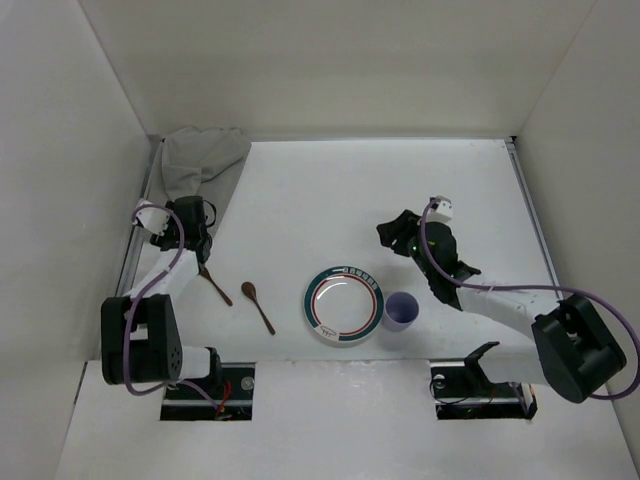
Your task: Set the dinner table for one person
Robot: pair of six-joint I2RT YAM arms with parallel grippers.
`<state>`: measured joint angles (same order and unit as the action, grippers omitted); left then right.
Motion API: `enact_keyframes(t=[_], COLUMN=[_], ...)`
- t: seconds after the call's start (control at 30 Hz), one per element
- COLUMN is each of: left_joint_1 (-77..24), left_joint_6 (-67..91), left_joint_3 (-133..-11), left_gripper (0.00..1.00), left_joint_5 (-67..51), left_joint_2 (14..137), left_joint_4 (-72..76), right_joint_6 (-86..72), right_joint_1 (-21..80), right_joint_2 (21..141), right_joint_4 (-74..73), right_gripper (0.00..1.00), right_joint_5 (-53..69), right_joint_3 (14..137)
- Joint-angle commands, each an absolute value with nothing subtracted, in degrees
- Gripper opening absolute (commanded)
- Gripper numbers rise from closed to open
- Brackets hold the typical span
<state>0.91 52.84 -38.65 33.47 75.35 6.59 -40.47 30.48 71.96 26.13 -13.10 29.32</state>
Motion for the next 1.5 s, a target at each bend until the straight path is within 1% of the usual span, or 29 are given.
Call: enact_keyframes(t=[0.0, 0.1, 0.23, 0.37, 0.43, 0.47, 0.57, 0.67, 0.77, 0.87, 0.97, 1.17, 1.3, 1.47], left_joint_1=[3.73, 6.10, 7.34, 6.64, 6.11, 5.76, 3.13, -1.60, -6.97, -12.15, -17.60, -25.96, -27.99, -28.78], left_joint_6=[51.77, 49.05, 45.36, 43.95, 43.33, 43.24, 43.94, 43.33, 42.89, 43.59, 45.87, 45.53, 41.06, 35.16], left_joint_3=[-43.23, -47.00, -54.48, -58.53, -60.11, -60.38, -60.38, -59.94, -58.80, -59.68, -59.50, -58.27, -58.19, -55.03], left_gripper=[0.54, 0.55, 0.54, 0.54, 0.52, 0.50, 0.33, 0.20, 0.15, 0.12, 0.10, 0.09, 0.08, 0.09], left_joint_5=[35.25, 33.24, 23.40, 21.89, 21.88, 21.80, 19.35, 15.83, 11.27, 6.78, 4.31, 3.08, 0.36, -5.44], left_joint_2=[78.38, 84.35, 94.37, 100.53, 103.26, 104.23, 106.43, 107.49, 108.89, 111.70, 113.55, 112.59, 110.22, 105.48], left_joint_4=[10.19, 12.91, 12.91, 12.83, 12.57, 12.57, 13.27, 16.68, 23.01, 25.13, 26.45, 28.83, 28.04, 25.66], right_joint_6=[-39.29, -38.85, -38.76, -38.06, -38.06, -38.14, -37.79, -38.06, -37.71, -37.71, -37.53, -37.88, -37.79, -37.44], right_joint_1=[31.59, 32.91, 33.44, 35.02, 35.02, 35.11, 35.46, 35.37, 35.29, 35.20, 34.41, 33.62, 33.62, 33.62], right_joint_2=[72.95, 73.47, 75.23, 75.67, 76.46, 76.46, 76.20, 76.46, 75.50, 75.41, 74.27, 73.83, 74.88, 75.76], right_joint_4=[27.16, 27.42, 27.07, 27.51, 27.07, 27.07, 27.33, 27.07, 27.33, 26.99, 27.07, 27.51, 27.07, 27.60], right_gripper=[0.61, 0.65, 0.66, 0.66, 0.66, 0.66, 0.66, 0.66, 0.66, 0.66, 0.66, 0.66, 0.67, 0.72], right_joint_5=[-12.13, -11.86, -11.52, -11.69, -11.17, -10.99, -11.60, -11.34, -11.95, -12.39, -12.57, -13.01, -12.83, -12.57], right_joint_3=[32.43, 32.96, 33.84, 34.28, 34.80, 34.89, 34.72, 34.72, 34.37, 34.10, 33.58, 32.96, 33.66, 33.84])
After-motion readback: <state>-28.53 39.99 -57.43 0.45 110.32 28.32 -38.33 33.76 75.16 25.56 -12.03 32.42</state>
